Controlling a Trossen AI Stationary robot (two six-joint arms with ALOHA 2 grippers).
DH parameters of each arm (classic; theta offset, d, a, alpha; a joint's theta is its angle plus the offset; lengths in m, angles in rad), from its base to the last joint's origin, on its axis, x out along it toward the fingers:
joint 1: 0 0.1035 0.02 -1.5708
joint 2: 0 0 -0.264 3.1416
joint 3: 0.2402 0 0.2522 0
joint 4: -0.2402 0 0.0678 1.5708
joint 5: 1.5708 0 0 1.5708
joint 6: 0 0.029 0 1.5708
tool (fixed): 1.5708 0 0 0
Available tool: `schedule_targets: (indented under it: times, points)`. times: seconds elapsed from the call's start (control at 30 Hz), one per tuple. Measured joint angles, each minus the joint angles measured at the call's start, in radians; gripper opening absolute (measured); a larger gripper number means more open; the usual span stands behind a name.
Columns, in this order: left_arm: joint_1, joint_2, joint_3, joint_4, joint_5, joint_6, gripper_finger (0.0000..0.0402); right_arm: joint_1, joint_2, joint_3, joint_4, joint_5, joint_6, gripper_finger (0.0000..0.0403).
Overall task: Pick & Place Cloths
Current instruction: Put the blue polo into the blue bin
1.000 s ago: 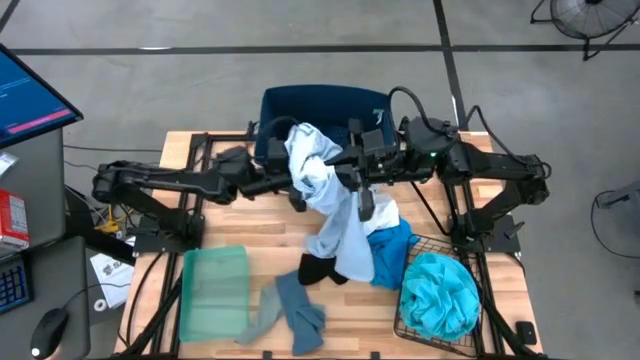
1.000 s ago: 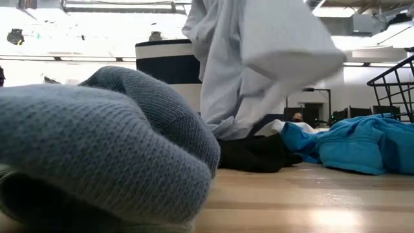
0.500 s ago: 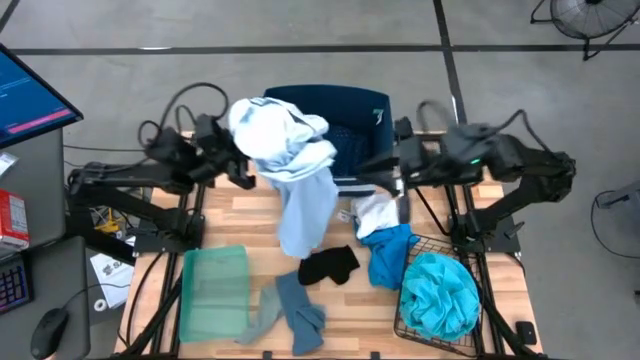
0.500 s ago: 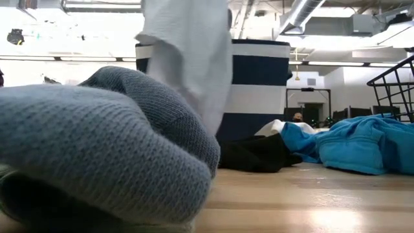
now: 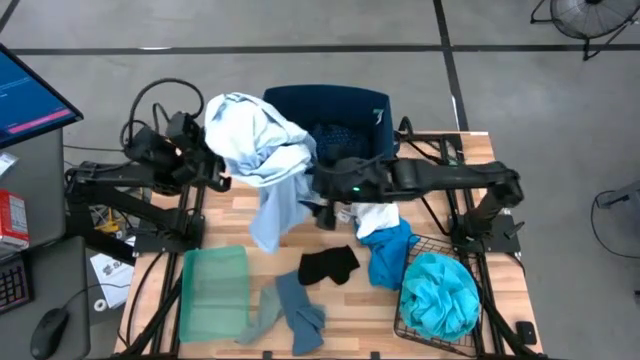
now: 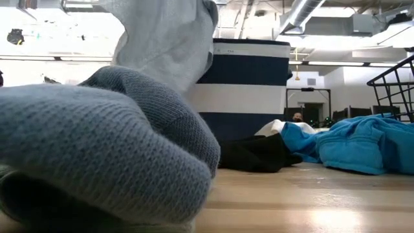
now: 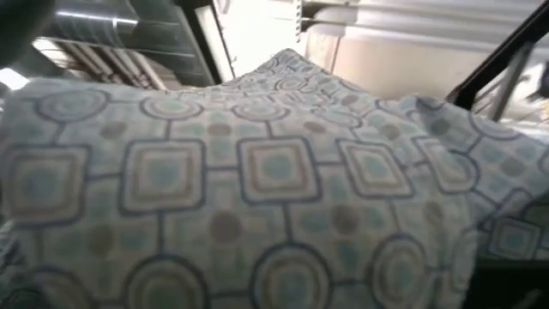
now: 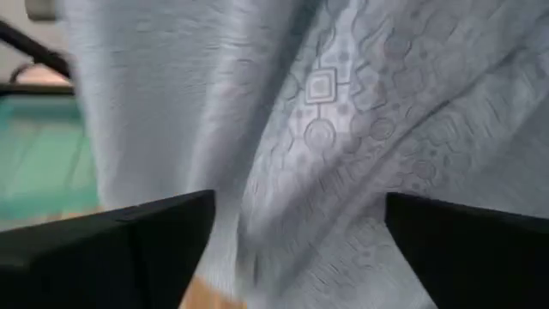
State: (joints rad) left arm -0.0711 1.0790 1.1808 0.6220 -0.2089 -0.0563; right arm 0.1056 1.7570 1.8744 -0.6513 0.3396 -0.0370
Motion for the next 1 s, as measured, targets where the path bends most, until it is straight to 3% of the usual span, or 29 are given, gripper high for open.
schedule_targets:
  times: [0.2,0.37,0.5,0.63,0.83,1.0]
  points:
    - [-0.074,0.000,0.033,0.005,0.000,0.000,0.0001,-0.047,0.076,0.000,0.319,-0.054,-0.073,0.0376]
    - [-0.129,0.002,0.038,0.011,0.004,0.000,0.0002,-0.066,0.110,0.002,0.656,-0.054,-0.184,0.0374]
    - [-0.148,0.014,0.038,0.009,0.004,0.000,0.0002,-0.077,0.118,0.002,0.762,-0.053,-0.180,0.0352]
    - [-0.151,0.027,0.038,0.004,0.001,-0.008,0.0002,-0.088,0.114,0.006,0.704,-0.061,-0.155,0.0266]
    - [-0.151,0.051,0.038,-0.014,0.004,-0.035,0.0002,-0.089,0.111,0.144,0.553,-0.182,-0.154,0.0040]
    - [-0.153,0.060,0.036,-0.033,0.025,-0.038,0.0003,-0.093,0.105,0.357,0.395,-0.209,-0.222,0.0010]
